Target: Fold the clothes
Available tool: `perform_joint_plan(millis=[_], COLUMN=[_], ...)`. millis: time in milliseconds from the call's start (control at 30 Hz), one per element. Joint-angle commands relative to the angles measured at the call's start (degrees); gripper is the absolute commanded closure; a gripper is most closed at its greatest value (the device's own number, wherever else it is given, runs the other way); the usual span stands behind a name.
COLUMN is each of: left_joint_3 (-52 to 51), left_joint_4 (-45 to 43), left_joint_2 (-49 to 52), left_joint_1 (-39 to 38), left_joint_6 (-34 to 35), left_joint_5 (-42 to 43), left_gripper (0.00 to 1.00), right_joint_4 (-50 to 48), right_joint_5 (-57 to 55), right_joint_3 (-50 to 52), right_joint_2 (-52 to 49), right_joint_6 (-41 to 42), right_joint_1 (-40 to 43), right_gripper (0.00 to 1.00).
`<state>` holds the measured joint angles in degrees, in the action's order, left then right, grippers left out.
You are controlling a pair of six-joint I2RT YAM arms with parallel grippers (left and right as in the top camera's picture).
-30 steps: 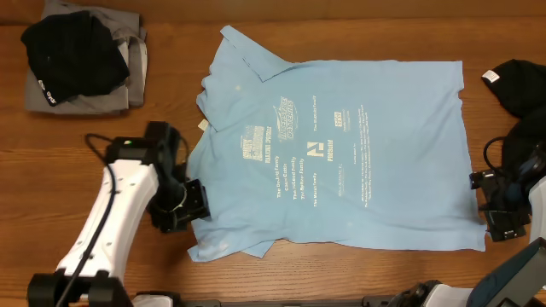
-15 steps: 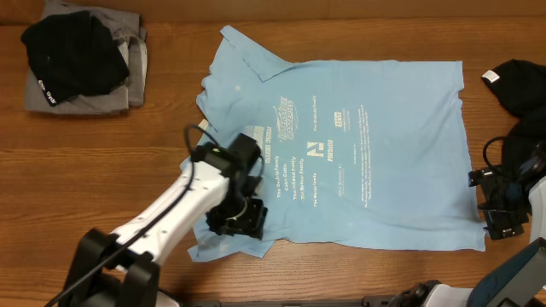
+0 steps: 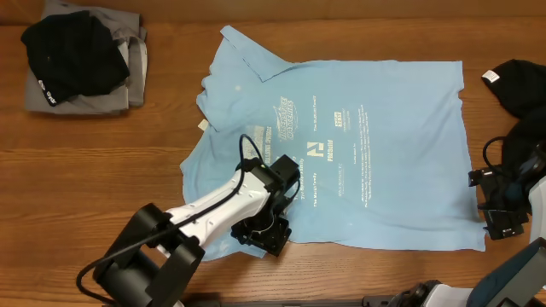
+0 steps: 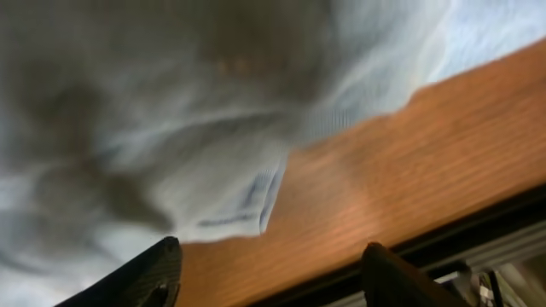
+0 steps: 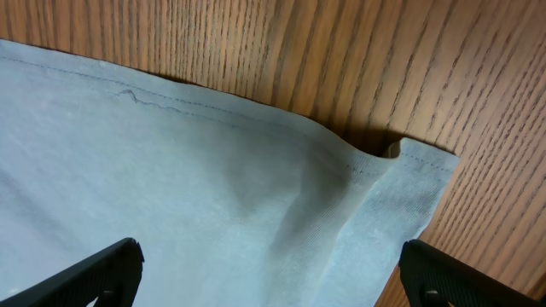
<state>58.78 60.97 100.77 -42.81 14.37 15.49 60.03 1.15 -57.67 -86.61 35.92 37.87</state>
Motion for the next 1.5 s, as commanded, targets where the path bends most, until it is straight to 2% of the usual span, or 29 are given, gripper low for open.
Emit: perform_joint_plan(millis=[0, 367, 467, 567, 667, 933, 1033, 1267, 1467], left_joint_3=[-0.2, -0.2, -0.1, 1.1, 3.8, 8.5, 8.5, 8.4, 7.0], left_joint_4=[-0.6, -1.3, -1.2, 0.8, 4.3, 6.7, 7.5, 8.4, 7.9], left_joint_2=[2.3, 7.7, 7.7, 7.7, 7.3, 6.9, 6.9, 6.9, 6.9], left_joint_1=[-0.4, -0.4, -0.4, -0.4, -0.4, -2.2, -3.2, -6.1, -6.1], left_joint_6=[-0.8, -0.2, 0.3, 4.0, 5.1, 5.2, 4.8, 5.0, 4.9], left_joint_5=[-1.1, -0.8, -1.4, -6.1, -10.7, -11.8, -9.5, -7.7, -6.9], left_gripper=[0.29, 0.35, 0.41, 0.53, 0.57, 0.54, 0.53, 0.40, 0.39], right_joint_4=[-0.1, -0.2, -0.2, -0.4, -0.4, -0.4, -0.4, -0.7, -0.8], right_joint_5=[0.1, 0.0, 0.0, 0.0, 0.0, 0.0, 0.0, 0.0, 0.0], right_joint_3=[-0.8, -0.8, -0.8, -0.8, -0.8, -0.8, -0.8, -0.8, -0.8], right_joint_2=[1.6, 1.6, 1.6, 1.6, 1.6, 1.6, 1.6, 1.6, 1.6], right_joint_6=[-0.5, -1.7, -1.7, -1.7, -1.7, -1.9, -1.9, -1.9, -1.9], right_joint_1=[0.1, 0.1, 0.1, 0.1, 0.1, 0.1, 0.1, 0.1, 0.1], right_gripper=[0.00, 0.00, 0.00, 0.00, 0.00, 0.00, 0.00, 0.00, 0.00])
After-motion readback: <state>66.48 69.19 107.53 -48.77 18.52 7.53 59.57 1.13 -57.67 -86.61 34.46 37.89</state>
